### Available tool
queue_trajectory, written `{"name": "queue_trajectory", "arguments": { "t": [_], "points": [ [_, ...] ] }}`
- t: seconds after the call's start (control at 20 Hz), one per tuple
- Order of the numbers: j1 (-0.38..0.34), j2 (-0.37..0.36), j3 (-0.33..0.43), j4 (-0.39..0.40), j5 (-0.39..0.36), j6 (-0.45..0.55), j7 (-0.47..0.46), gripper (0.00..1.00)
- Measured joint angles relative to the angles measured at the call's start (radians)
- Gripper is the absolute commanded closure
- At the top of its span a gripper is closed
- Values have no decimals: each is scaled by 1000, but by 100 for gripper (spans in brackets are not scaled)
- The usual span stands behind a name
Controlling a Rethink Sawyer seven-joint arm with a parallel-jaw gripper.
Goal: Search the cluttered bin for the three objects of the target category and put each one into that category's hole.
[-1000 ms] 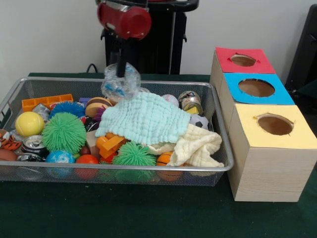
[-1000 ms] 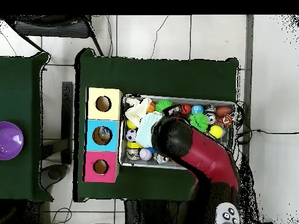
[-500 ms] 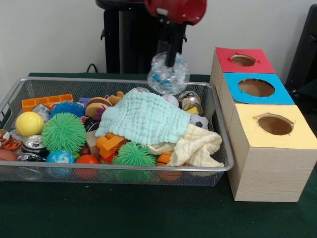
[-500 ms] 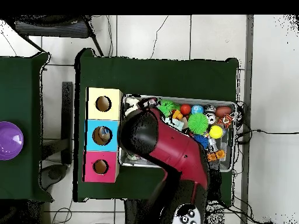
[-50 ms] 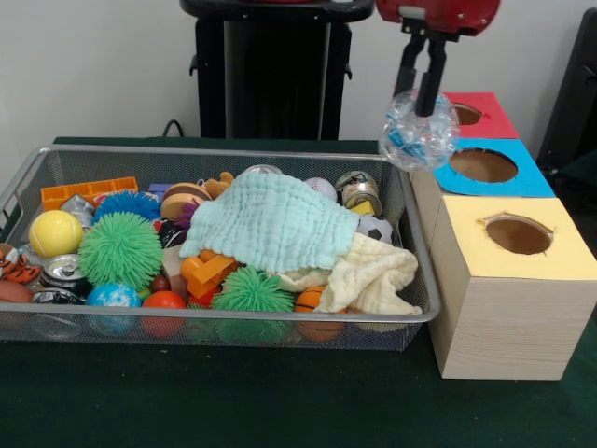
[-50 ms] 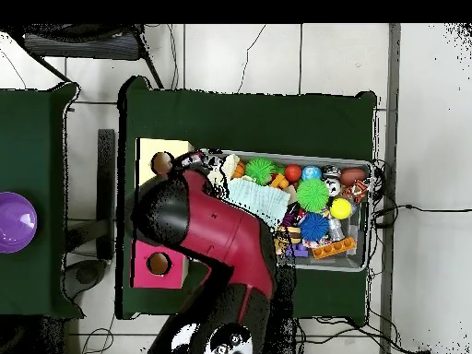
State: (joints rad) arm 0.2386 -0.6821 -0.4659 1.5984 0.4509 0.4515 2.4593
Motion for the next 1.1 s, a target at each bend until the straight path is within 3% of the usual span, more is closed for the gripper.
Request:
{"name": "queue_trajectory", "arguments": {
  "t": [0.35,1.1],
  "points": [
    [13,8,5,7,35,0,7,100],
    [76,-1,11,143,72,0,9,100]
  ]
}}
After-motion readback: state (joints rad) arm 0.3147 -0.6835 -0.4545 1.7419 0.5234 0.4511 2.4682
